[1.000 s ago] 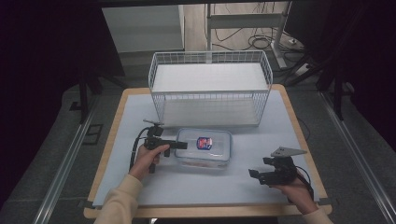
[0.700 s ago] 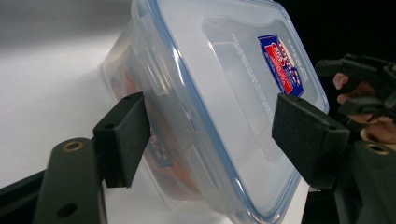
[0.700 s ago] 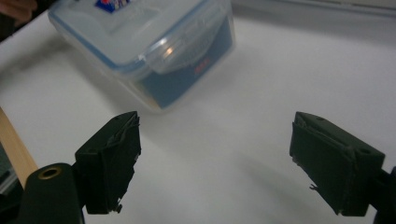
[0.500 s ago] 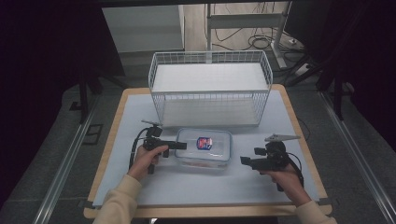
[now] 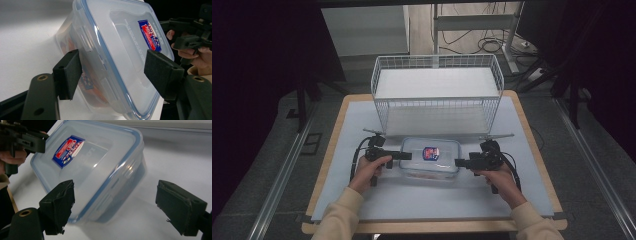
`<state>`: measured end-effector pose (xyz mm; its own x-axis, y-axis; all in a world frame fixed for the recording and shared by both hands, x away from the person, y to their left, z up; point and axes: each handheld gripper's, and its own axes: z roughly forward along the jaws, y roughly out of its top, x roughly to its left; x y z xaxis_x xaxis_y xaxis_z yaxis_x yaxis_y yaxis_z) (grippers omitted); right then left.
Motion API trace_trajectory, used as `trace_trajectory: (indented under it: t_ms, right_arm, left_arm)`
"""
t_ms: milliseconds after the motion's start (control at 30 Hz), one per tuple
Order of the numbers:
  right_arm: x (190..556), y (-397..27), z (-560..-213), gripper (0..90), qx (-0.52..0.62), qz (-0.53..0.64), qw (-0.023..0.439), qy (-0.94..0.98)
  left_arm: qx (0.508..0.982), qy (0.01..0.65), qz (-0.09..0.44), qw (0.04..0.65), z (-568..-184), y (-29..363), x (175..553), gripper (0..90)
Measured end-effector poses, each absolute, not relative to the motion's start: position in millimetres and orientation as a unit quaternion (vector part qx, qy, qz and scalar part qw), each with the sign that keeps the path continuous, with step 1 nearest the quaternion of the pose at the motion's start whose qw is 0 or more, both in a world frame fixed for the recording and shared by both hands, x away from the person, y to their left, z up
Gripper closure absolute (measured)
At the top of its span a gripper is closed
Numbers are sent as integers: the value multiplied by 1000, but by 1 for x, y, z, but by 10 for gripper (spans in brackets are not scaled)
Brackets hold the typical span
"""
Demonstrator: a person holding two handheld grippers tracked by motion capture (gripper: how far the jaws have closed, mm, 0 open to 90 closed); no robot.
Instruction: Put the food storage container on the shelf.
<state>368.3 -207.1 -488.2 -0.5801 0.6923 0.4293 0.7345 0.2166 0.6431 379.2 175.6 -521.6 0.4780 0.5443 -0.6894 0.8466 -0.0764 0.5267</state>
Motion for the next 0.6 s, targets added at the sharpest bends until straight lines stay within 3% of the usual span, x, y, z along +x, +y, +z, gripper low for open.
trace_trajectory:
  t_ms: [333,600]
  right_arm:
    - [380,-196,-496,151,-470,-426,48,-772]
    - [387,-186,-504,142,-481,-427,105,-759]
  left_arm:
    - [716,486,-156,476,-521,175,379,310]
    - [716,485,-156,477,-522,175,379,311]
